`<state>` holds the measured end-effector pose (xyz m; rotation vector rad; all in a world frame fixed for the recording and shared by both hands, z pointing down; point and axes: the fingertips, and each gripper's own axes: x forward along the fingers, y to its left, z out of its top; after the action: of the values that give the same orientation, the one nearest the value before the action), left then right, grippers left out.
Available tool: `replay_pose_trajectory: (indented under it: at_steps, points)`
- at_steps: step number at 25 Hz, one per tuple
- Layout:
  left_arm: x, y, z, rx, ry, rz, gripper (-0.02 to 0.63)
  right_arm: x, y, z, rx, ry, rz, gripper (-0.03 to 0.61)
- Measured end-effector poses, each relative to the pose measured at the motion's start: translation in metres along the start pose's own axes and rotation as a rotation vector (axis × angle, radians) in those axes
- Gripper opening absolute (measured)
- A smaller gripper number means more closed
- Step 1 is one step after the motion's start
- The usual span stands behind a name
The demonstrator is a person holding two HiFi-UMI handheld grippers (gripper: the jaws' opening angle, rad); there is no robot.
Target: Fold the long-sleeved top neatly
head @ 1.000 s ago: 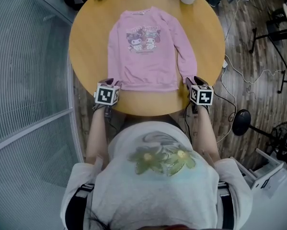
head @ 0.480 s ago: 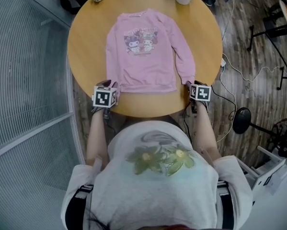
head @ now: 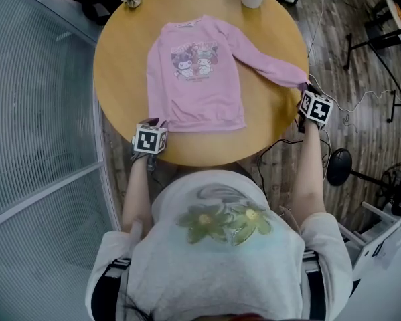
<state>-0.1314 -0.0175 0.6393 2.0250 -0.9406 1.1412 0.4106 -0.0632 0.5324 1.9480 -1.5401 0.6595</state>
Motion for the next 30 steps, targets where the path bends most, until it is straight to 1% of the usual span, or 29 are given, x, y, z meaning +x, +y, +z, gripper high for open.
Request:
replay_pose_trajectory:
  at_steps: [3,5,7,9,11,12,15,17,20,22,24,27,30]
  points:
    - [-0.001,0.001,0.003,0.013,0.006,0.012,0.101,-0.005,-0.048,0.065,-0.009,-0.082,-0.056,0.034]
    - [0.001,0.002,0.002,0.008,0.009,0.009,0.101,-0.007,-0.07,0.102,-0.023,-0.115,-0.081,0.034]
    - [0.004,0.001,0.001,-0.003,0.013,0.003,0.101,-0.007,-0.083,0.129,-0.038,-0.131,-0.091,0.034]
    - [0.004,-0.001,0.0,-0.01,0.023,0.013,0.102,-0.004,-0.085,0.145,-0.051,-0.135,-0.084,0.034]
    - [0.003,-0.004,-0.003,-0.01,0.044,0.033,0.115,0.002,-0.078,0.148,-0.068,-0.129,-0.061,0.034]
    - [0.003,-0.005,-0.007,-0.009,0.058,0.041,0.147,0.007,-0.071,0.145,-0.079,-0.122,-0.047,0.034]
    - [0.005,-0.009,-0.018,0.006,0.09,0.069,0.178,0.022,-0.048,0.128,-0.095,-0.095,0.005,0.034]
    - [0.013,-0.01,-0.026,0.03,0.106,0.08,0.184,0.03,-0.03,0.116,-0.094,-0.081,0.049,0.035]
    - [0.022,-0.009,-0.045,0.045,0.182,0.119,0.183,0.036,-0.005,0.102,-0.078,-0.075,0.117,0.035]
    - [0.019,-0.004,-0.048,0.039,0.203,0.148,0.145,0.037,0.01,0.099,-0.06,-0.083,0.155,0.034]
    - [0.015,0.0,-0.043,0.002,0.182,0.152,0.043,0.035,0.023,0.101,-0.042,-0.099,0.185,0.035]
    - [0.008,0.01,-0.032,-0.053,0.126,0.147,0.027,0.03,0.04,0.103,-0.027,-0.117,0.22,0.035]
    - [-0.002,0.023,-0.021,-0.043,0.103,0.178,0.026,0.024,0.057,0.102,-0.038,-0.127,0.238,0.035]
